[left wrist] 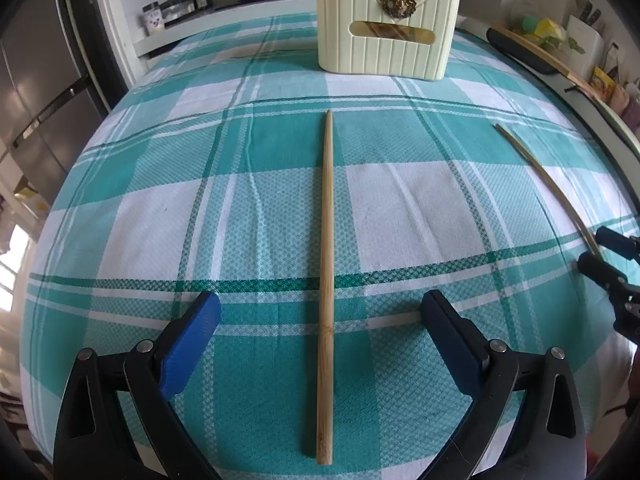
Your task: Organize utensils
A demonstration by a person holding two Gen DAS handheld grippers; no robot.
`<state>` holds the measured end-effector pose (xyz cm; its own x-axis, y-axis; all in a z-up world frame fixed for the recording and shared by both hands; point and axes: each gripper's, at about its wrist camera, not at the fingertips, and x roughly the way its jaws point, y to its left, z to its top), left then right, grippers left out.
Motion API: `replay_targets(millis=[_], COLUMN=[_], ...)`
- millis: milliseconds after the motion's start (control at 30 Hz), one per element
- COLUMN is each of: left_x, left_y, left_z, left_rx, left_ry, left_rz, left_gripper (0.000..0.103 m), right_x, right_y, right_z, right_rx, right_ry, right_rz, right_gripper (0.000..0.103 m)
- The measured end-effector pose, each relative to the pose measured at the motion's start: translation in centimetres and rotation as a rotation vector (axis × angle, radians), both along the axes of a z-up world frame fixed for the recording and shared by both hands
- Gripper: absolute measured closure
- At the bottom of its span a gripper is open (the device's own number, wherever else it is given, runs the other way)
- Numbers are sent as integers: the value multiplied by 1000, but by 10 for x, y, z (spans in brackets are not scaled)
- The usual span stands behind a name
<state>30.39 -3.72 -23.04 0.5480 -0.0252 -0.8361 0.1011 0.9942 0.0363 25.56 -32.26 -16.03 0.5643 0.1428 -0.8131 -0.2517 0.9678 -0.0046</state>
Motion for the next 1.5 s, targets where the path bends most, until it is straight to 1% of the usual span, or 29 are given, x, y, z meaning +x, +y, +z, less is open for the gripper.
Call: replay_targets(millis=[300, 367, 400, 467, 500, 600, 667, 767, 833, 900, 967, 1033, 1100, 1133, 1200, 1233, 1267, 1300, 1333, 1367, 1500], left_x=[0, 1, 2, 3, 3, 7, 20, 40, 56, 71, 83, 90, 100, 105, 112, 115, 119, 120, 122, 125, 123], left_y=[0, 1, 1, 3, 5, 17, 28, 36, 33, 26, 18, 12, 6, 5, 3, 2, 1, 0, 0, 0, 4], left_z=[0, 1, 2, 6, 9, 27, 38, 45, 42, 34, 26, 21, 15, 12, 12, 13, 14, 16, 16, 16, 21], left_rx=[0, -2, -6, -9, -12, -30, -76, -139, -132, -109, -72, -35, 6, 21, 13, 9, 8, -6, -20, -42, -92], left_ry=[1, 13, 33, 74, 76, 47, 47, 58, 82, 113, 137, 148, 161, 170, 168, 170, 164, 160, 162, 163, 141], left_rz=[0, -4, -10, -43, -54, -74, -81, -94, -116, -140, -156, -166, -171, -171, -171, -169, -169, -174, -175, -172, -155], left_gripper=[2, 2, 2, 4, 5, 5, 5, 5, 6, 9, 15, 18, 24, 29, 34, 43, 62, 71, 93, 97, 98], right_x=[-1, -1, -1, 1, 3, 9, 11, 22, 34, 49, 63, 79, 96, 105, 121, 127, 134, 141, 146, 151, 155], right_y=[0, 1, 1, 1, 1, -2, -1, 0, 1, 4, 8, 13, 19, 22, 29, 31, 34, 36, 36, 37, 29], right_z=[0, 0, 1, 2, 3, 7, 8, 7, 8, 8, 8, 7, 7, 6, 5, 5, 4, 4, 5, 5, 7], right_rx=[0, 0, 0, -4, -7, -1, -10, -20, -17, -12, -25, -32, -24, -20, -21, -21, -23, -22, -20, -16, 51], right_ry=[0, 1, 6, 28, 52, 144, 174, 212, 227, 241, 241, 243, 248, 250, 246, 244, 244, 238, 236, 235, 225], right_rz=[-8, -11, -14, -14, -7, 53, 99, 143, 158, 162, 164, 163, 163, 162, 164, 163, 159, 147, 139, 130, 87], right_gripper=[42, 42, 42, 42, 42, 42, 42, 43, 43, 46, 53, 57, 58, 59, 59, 61, 69, 76, 91, 96, 97])
